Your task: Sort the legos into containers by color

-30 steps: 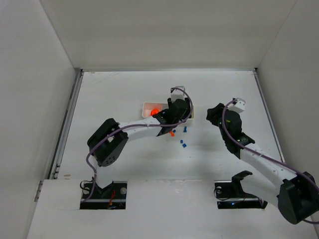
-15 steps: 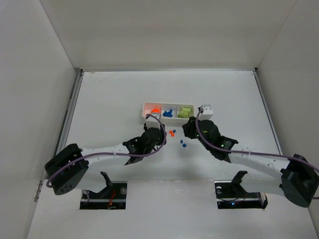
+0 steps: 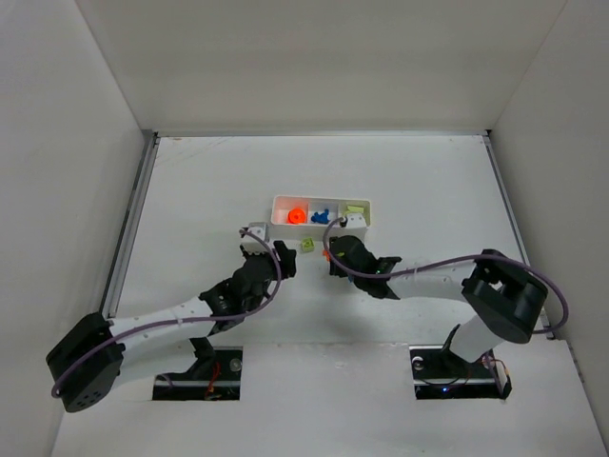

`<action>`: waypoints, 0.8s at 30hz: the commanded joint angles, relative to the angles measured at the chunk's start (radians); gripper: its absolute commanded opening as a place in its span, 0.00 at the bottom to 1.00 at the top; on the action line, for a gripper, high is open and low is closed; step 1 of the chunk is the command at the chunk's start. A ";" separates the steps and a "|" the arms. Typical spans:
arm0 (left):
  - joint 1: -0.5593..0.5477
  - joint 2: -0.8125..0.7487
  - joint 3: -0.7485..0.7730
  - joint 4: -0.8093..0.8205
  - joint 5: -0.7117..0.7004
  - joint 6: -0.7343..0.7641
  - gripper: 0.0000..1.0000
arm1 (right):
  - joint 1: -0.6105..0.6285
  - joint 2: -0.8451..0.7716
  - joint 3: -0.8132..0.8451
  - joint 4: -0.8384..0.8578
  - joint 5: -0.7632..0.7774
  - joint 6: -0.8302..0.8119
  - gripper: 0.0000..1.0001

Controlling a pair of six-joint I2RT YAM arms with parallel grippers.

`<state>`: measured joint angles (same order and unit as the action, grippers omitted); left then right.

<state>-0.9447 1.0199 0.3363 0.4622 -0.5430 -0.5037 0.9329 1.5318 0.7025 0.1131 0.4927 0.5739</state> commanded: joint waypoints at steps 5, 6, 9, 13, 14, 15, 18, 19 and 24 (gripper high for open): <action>0.083 -0.225 -0.083 0.014 -0.071 -0.009 0.55 | 0.048 0.108 0.097 0.014 0.110 0.046 0.47; 0.094 -0.256 -0.089 -0.003 -0.071 -0.010 0.55 | 0.048 0.120 0.104 0.014 0.112 0.047 0.47; 0.122 -0.311 -0.100 -0.033 -0.063 -0.021 0.56 | 0.048 0.155 0.120 0.017 0.115 0.047 0.46; 0.131 -0.305 -0.099 -0.034 -0.046 -0.030 0.56 | 0.048 0.177 0.124 0.017 0.148 0.061 0.43; 0.128 -0.297 -0.095 -0.033 -0.046 -0.032 0.56 | 0.048 0.180 0.124 0.017 0.158 0.063 0.43; 0.123 -0.290 -0.094 -0.030 -0.046 -0.032 0.56 | 0.048 0.183 0.124 0.017 0.162 0.063 0.42; 0.119 -0.271 -0.089 -0.025 -0.046 -0.032 0.56 | 0.048 0.203 0.134 0.017 0.165 0.058 0.40; 0.119 -0.270 -0.089 -0.025 -0.052 -0.032 0.56 | 0.048 0.211 0.138 0.017 0.165 0.057 0.39; 0.137 -0.253 -0.083 -0.037 -0.064 -0.036 0.56 | 0.048 0.238 0.153 0.019 0.164 0.049 0.35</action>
<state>-0.8158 0.7582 0.2436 0.4133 -0.5880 -0.5320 0.9768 1.7432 0.8215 0.1173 0.6407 0.6212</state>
